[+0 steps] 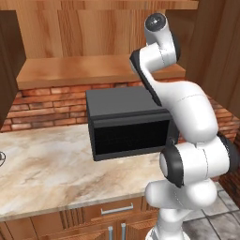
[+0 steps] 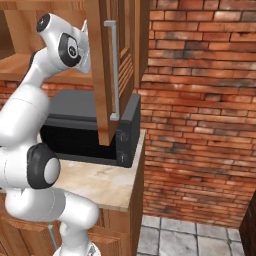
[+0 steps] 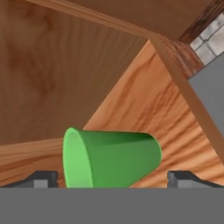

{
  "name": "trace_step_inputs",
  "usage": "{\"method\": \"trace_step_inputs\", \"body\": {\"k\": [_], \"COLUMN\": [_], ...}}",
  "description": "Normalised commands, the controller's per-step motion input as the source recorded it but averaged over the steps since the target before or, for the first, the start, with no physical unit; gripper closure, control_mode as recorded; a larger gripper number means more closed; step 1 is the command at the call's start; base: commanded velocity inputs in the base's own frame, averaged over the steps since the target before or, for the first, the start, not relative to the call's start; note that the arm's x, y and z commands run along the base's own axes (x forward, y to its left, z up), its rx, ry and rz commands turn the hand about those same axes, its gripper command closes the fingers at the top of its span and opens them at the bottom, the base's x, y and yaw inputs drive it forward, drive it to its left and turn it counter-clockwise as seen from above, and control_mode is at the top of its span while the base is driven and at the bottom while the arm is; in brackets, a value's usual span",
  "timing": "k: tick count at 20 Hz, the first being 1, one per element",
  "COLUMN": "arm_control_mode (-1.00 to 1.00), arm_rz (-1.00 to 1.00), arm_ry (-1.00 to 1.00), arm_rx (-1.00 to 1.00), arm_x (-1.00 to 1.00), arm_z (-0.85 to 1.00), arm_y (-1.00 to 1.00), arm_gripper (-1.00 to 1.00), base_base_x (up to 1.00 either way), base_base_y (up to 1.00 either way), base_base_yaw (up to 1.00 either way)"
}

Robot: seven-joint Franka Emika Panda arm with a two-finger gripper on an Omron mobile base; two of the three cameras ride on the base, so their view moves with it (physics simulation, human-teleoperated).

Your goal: Open the cabinet directly in front. Then move the liquor and the cup to the dining counter with the jar on it.

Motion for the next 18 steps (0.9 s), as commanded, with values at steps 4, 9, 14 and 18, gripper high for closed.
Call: {"method": "trace_step_inputs", "body": {"k": [4,9,14,18], "arm_control_mode": [-1.0,-1.0,-1.0,-1.0], "arm_rz": [0.0,0.0,0.0,0.0], "arm_ry": [0.0,0.01,0.0,0.0], "arm_rx": [0.02,0.02,0.01,0.02], "arm_x": [0.1,0.15,0.09,0.0], "arm_z": [-0.04,-0.05,-0.07,-0.06], "arm_y": [0.0,0.0,0.0,0.0], "arm_gripper": [-1.0,-1.0,-1.0,-1.0], "base_base_x": [0.0,0.0,0.0,0.0], "base_base_y": [0.0,0.0,0.0,0.0], "base_base_yaw": [0.0,0.0,0.0,0.0]}}
